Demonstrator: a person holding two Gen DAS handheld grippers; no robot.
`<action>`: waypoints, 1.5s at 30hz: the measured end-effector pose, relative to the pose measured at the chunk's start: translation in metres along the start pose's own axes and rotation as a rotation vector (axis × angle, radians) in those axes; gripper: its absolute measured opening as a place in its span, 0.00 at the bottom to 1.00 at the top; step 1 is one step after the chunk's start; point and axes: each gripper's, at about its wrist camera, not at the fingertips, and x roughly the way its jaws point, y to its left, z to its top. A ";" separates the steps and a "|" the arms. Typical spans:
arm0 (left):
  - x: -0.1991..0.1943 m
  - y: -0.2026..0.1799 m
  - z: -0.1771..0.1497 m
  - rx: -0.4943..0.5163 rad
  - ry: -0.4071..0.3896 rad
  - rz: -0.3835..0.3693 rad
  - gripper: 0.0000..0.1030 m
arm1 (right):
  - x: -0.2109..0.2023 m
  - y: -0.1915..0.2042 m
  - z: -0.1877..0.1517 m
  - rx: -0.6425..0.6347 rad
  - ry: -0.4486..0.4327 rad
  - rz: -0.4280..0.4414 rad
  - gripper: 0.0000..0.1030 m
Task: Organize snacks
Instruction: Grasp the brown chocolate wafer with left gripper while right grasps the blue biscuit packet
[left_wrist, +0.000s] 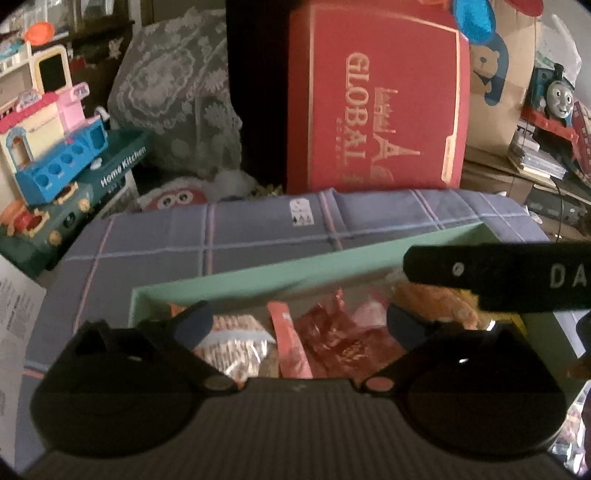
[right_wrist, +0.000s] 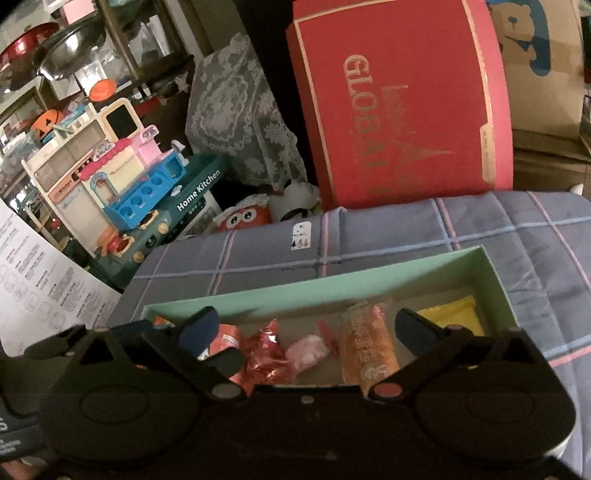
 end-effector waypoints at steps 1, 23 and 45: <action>-0.003 0.000 -0.001 -0.006 0.006 -0.003 1.00 | -0.002 -0.001 -0.001 0.008 0.002 0.001 1.00; -0.096 -0.026 -0.054 -0.005 0.022 -0.051 1.00 | -0.103 -0.020 -0.055 0.044 -0.002 -0.026 1.00; -0.082 -0.121 -0.138 0.101 0.150 -0.153 0.89 | -0.141 -0.115 -0.149 0.200 0.045 -0.061 0.97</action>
